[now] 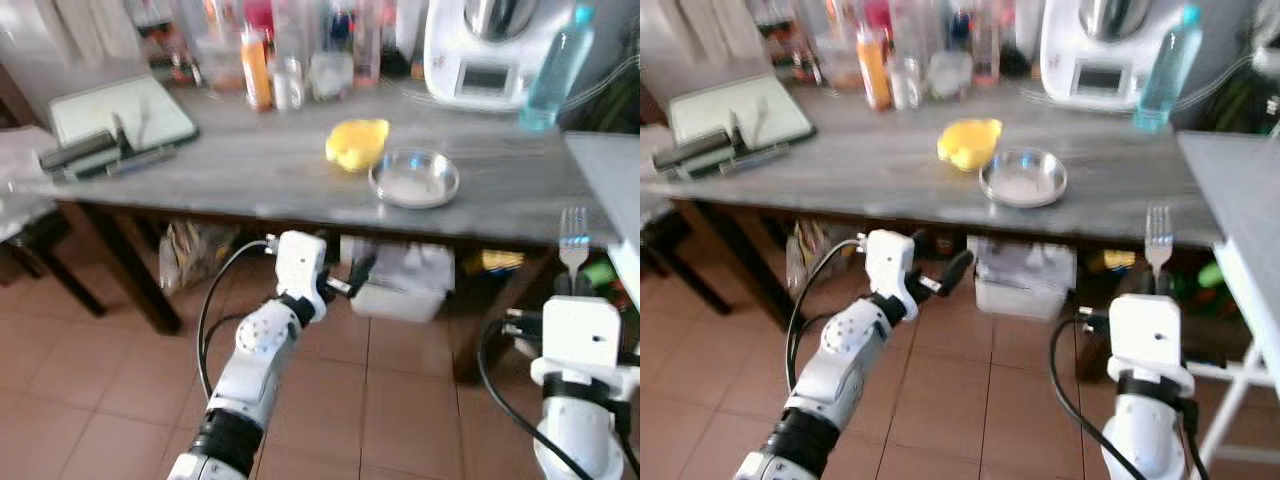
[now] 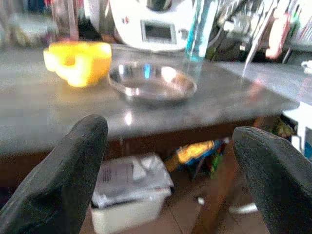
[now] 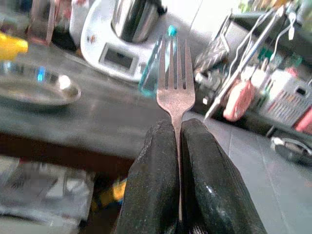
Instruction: Setting the table
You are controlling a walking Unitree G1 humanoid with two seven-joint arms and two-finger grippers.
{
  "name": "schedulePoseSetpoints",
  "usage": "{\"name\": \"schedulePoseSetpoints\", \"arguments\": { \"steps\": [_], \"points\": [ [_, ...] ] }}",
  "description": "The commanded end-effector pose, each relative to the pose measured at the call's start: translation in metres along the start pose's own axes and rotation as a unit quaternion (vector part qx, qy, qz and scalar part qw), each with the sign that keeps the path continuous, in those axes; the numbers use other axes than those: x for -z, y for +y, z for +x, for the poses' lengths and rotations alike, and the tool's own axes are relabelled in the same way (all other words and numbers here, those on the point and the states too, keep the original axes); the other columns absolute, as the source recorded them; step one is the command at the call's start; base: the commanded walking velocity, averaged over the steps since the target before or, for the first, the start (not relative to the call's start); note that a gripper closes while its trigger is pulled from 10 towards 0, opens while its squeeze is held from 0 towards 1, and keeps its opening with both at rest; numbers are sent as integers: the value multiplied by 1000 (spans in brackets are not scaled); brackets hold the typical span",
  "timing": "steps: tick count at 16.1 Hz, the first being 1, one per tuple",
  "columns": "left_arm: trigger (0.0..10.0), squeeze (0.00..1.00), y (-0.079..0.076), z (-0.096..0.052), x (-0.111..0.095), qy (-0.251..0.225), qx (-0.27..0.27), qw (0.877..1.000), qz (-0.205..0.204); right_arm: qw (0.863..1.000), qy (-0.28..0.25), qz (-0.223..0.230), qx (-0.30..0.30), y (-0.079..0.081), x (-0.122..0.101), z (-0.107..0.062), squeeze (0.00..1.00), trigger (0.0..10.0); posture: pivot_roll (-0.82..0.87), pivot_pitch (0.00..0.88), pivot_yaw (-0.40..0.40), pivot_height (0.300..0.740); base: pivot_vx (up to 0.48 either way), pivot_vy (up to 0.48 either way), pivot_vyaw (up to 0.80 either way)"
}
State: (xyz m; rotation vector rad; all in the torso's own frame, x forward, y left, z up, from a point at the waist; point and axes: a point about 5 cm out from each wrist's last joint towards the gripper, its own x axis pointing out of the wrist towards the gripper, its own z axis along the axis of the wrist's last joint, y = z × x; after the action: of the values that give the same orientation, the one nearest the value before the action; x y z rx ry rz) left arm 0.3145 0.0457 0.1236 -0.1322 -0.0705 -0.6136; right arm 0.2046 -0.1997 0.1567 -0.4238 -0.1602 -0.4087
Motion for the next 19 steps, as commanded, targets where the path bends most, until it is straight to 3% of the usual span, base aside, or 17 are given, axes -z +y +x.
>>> {"name": "schedulePoseSetpoints", "arguments": {
  "steps": [1, 10, 19],
  "points": [
    [10000, 0, 7, -3, -1, 4, -6, 1000, 8, 1000, -8, 6, -2, 3, -4, -1, 0, 10000, -90, 93, 7, 740, 364, 0, 0],
    [10000, 0, 6, -3, 1, 8, -6, 1000, 8, 1000, -11, 3, -4, 2, -4, 2, 0, 10000, -84, 84, 1, 740, 324, 0, 0],
    [10000, 0, 4, -7, -10, -20, 4, 1000, 21, 1000, -3, -5, 0, -4, 1, -2, 0, 10000, -77, 85, -4, 740, 0, 0, -124]
  ]
}}
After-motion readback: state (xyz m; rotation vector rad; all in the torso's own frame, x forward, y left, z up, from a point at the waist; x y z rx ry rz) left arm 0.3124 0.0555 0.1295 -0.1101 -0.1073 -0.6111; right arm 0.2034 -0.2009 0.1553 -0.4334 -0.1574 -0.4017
